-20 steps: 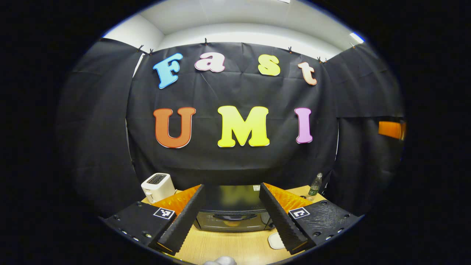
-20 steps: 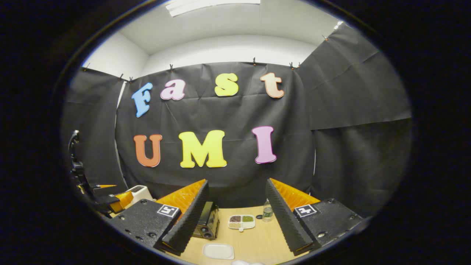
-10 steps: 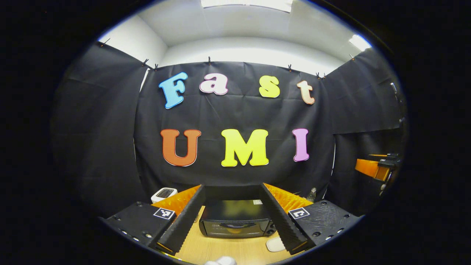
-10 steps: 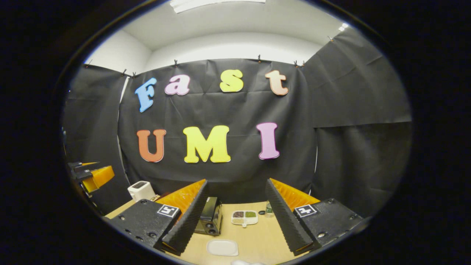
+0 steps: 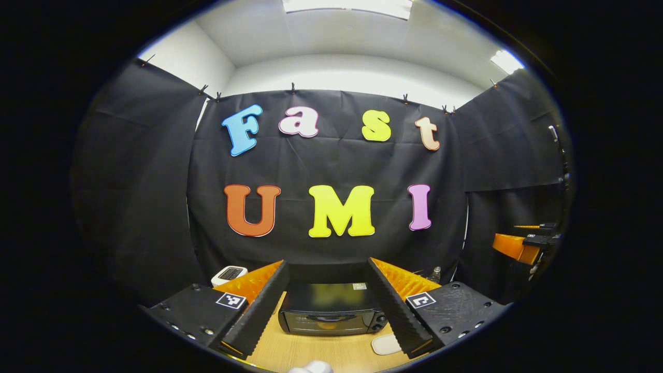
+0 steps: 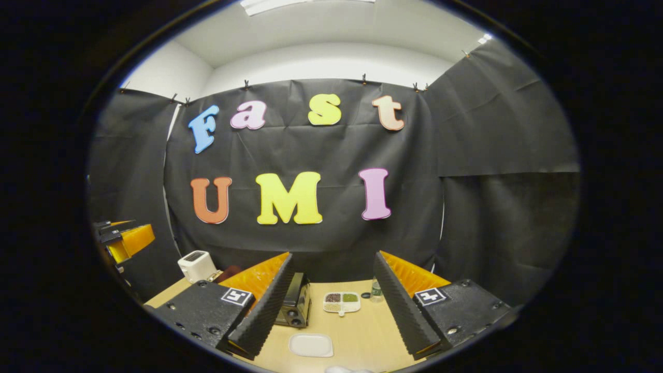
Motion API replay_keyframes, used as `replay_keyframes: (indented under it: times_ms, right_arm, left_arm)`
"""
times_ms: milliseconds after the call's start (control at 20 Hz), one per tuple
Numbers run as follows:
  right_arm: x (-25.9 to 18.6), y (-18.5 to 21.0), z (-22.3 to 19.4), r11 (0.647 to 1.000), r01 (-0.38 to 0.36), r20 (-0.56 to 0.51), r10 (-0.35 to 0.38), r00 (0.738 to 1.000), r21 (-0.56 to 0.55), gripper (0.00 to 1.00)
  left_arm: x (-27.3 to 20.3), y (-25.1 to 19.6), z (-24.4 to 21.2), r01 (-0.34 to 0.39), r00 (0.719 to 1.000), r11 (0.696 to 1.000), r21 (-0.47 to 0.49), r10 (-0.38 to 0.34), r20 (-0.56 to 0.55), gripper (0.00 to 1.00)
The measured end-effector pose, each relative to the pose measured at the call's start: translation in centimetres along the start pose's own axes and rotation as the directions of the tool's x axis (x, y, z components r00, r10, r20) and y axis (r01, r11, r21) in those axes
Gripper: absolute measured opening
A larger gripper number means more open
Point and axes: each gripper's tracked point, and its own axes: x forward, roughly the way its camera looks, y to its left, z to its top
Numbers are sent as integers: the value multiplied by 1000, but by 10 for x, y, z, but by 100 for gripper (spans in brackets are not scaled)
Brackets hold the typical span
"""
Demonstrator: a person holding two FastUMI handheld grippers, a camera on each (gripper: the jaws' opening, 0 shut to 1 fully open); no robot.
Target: Open the electric oven with the left hand, put the food in, and close the electric oven.
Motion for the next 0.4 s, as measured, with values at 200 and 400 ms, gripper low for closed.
replay_keyframes:
  times_ms: [200,400]
  right_arm:
    - [1,2,0,1000,-3,-2,3,1000,-5,97]
    - [0,2,1,1000,-3,2,3,1000,-6,99]
  left_arm:
    - [1,0,2,5,1000,1000,-1,-5,-2,96]
    - [0,0,5,3,1000,1000,9,-3,7,96]
